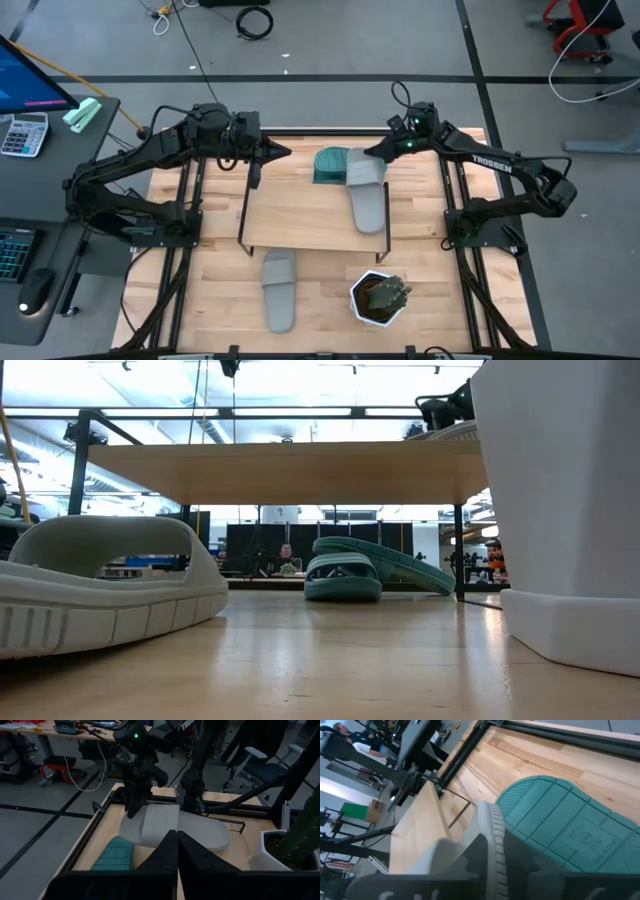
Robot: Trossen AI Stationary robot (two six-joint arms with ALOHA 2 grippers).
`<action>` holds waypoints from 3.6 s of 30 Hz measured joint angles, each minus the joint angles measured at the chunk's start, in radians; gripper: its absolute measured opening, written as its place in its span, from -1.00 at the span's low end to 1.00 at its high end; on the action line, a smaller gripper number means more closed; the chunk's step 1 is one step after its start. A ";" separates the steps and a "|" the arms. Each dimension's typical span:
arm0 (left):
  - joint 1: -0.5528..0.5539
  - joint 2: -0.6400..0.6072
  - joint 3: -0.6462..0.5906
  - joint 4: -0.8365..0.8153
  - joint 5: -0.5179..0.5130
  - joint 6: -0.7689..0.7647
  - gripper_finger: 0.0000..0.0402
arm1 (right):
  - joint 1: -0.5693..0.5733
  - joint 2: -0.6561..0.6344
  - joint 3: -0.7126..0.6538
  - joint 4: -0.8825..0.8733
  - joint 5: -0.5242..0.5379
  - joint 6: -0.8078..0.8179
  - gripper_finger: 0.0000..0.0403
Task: Pick and place slides into the shelf
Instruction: Put the bottom gray slipper on the shelf
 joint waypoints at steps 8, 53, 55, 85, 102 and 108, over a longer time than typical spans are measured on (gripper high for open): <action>0.013 0.000 0.000 0.001 0.000 0.008 -0.90 | 0.000 -0.030 0.000 -0.031 -0.023 0.007 -0.69; 0.028 0.000 0.000 0.001 0.000 0.025 -0.91 | 0.003 -0.029 0.000 -0.067 -0.051 -0.008 -0.85; 0.028 0.000 0.000 0.001 0.000 0.026 -0.94 | 0.003 -0.029 0.000 -0.053 -0.052 0.027 -0.85; 0.028 0.000 0.000 0.000 -0.004 0.026 -0.97 | 0.041 -0.029 -0.001 -0.078 -0.043 0.067 -0.86; 0.028 0.000 0.000 0.000 -0.003 0.026 -0.98 | 0.041 -0.029 -0.001 -0.154 0.036 0.049 -0.41; 0.028 0.000 0.000 0.000 -0.004 0.026 -0.90 | 0.041 -0.029 -0.001 -0.154 0.034 0.045 -0.29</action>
